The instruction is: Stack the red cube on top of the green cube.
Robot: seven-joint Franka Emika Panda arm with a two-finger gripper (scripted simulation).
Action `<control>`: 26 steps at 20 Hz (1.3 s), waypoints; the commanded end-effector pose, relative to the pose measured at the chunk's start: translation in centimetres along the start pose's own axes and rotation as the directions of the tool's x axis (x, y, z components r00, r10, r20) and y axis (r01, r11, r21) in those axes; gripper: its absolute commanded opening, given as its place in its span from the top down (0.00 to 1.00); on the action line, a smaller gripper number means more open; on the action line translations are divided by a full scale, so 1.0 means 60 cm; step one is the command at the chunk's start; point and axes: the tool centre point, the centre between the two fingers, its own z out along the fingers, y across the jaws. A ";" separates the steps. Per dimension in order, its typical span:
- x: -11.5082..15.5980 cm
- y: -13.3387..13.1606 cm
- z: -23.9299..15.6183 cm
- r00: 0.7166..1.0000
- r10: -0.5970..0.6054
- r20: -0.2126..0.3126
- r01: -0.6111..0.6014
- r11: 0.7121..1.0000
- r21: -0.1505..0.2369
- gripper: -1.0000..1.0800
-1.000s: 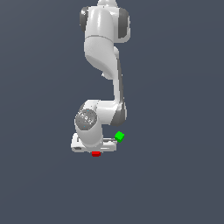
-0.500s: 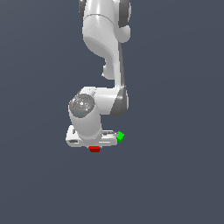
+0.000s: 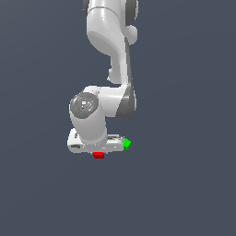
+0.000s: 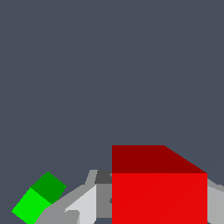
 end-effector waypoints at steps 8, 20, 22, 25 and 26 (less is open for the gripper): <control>-0.014 -0.020 0.009 1.000 0.000 0.000 0.000 1.000 0.000 1.00; -0.083 -0.121 0.057 1.000 0.000 0.000 0.000 1.000 0.000 1.00; -0.096 -0.140 0.066 1.000 0.000 0.000 0.000 1.000 0.000 1.00; -0.112 -0.166 0.079 1.000 -0.001 0.000 0.001 1.000 0.000 1.00; -0.117 -0.174 0.083 1.000 -0.001 0.000 0.001 1.000 0.000 1.00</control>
